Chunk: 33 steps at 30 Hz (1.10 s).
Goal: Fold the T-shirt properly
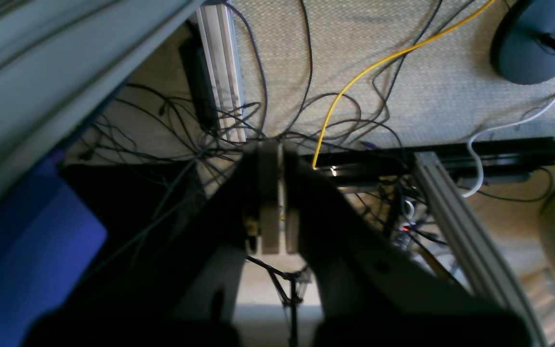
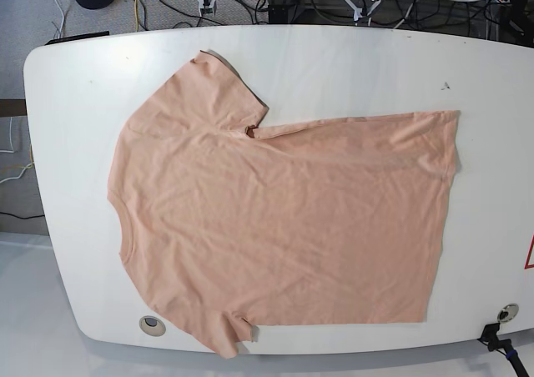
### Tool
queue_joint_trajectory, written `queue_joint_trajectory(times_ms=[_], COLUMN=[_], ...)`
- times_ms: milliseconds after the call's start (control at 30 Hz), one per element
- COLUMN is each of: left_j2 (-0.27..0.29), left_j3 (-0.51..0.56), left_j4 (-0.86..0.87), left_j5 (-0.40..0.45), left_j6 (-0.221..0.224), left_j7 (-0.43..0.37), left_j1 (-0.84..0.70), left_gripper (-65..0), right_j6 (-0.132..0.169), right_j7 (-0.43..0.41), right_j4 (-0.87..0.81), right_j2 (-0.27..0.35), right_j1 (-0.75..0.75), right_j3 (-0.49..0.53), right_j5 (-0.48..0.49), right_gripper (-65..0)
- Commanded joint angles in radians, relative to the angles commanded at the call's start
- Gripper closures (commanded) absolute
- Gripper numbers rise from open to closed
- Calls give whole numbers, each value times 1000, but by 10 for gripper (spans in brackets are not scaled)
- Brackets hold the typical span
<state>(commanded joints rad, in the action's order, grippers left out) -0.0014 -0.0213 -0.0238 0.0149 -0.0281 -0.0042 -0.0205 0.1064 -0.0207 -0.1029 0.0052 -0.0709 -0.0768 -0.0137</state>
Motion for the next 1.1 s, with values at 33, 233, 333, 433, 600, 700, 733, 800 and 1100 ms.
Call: queue_joint_trajectory(times_ms=[33, 233, 333, 433, 600, 700, 733, 800, 1100], left_j2=[1, -1, 0, 1, 1, 2, 0, 1, -3], left_j3=[3, 3, 4, 3, 4, 2, 4, 4, 3], left_j4=[0, -4, -6, -3, -4, 1, -1, 6, -11], left_j5=[-2, 4, 4, 3, 4, 5, 1, 8, 1], left_j6=[0, -10, -17, -12, -8, -9, -7, -11, -9], left_j7=[4, 0, -2, -1, 3, 0, -5, -5, -27], left_j1=[-1, -8, -10, -8, -5, -8, -7, -7, -8], left_gripper=[-6, -9, -10, -9, -7, -8, -6, -6, -11], right_j6=[0, -2, 0, -2, -1, 1, -2, -1, 9], right_j7=[-2, 0, -3, -6, -5, -9, -11, -18, -22], right_j4=[-2, 2, 4, 2, 7, 4, 10, 5, -2], right_j2=[2, 4, 3, 3, 5, 2, 3, 3, 8], right_j1=[1, -2, 3, 0, 5, 1, -2, 0, 1], right_j3=[-3, -22, -31, -33, -32, -24, -27, -28, -31], right_j5=[3, -1, 1, 1, 3, 1, 2, 2, -6], right_gripper=[-62, -58, -57, -58, -58, -56, -57, -57, -62])
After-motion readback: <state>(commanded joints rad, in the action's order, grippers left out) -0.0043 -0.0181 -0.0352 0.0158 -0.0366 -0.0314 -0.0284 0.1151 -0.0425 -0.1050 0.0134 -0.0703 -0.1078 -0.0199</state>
